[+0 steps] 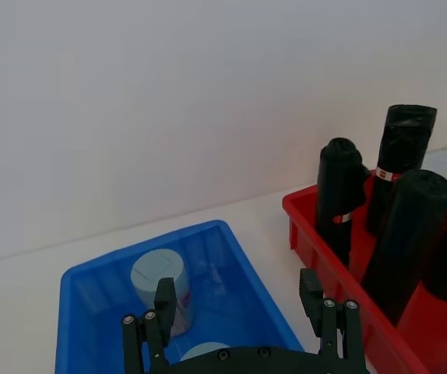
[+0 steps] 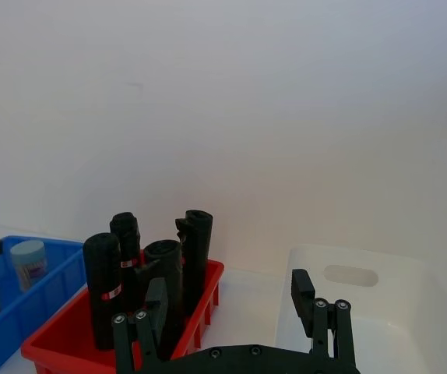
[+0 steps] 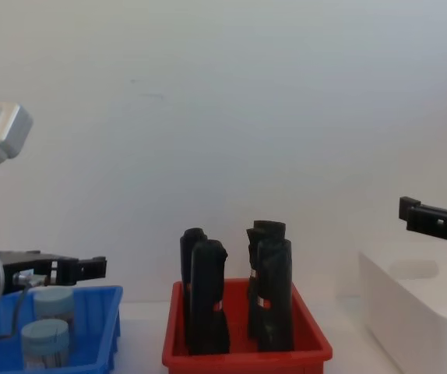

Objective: Pick the cotton swabs from the blue box and place them into the white box.

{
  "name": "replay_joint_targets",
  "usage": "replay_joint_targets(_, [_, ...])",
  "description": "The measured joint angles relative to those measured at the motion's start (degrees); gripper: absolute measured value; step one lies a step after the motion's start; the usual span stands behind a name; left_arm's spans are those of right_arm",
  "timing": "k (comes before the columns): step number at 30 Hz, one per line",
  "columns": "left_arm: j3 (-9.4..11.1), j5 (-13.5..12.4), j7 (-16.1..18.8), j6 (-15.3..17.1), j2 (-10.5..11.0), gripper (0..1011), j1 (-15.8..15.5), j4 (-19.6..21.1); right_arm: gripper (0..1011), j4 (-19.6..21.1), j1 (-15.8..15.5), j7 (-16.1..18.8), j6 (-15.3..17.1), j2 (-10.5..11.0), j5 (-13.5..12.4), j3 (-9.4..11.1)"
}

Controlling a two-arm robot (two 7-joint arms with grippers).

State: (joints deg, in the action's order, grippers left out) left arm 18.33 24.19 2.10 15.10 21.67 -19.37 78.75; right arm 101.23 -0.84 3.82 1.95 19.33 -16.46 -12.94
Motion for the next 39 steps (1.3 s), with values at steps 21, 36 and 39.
replay_joint_targets(21, [-1.18,2.84,0.30,3.58,-1.48,1004,-2.76,-6.74,1002,0.00,0.00,0.00,0.00,0.00,0.00,0.00])
replay_joint_targets(36, [-1.42,3.56,-0.15,5.32,-2.20,1004,-3.72,-8.77,1002,0.00,0.00,0.00,0.00,0.00,0.00,0.00])
replay_joint_targets(39, [-1.46,3.78,-0.14,5.71,-2.27,1004,-3.73,-8.84,1002,0.00,0.00,0.00,0.00,0.00,0.00,0.00])
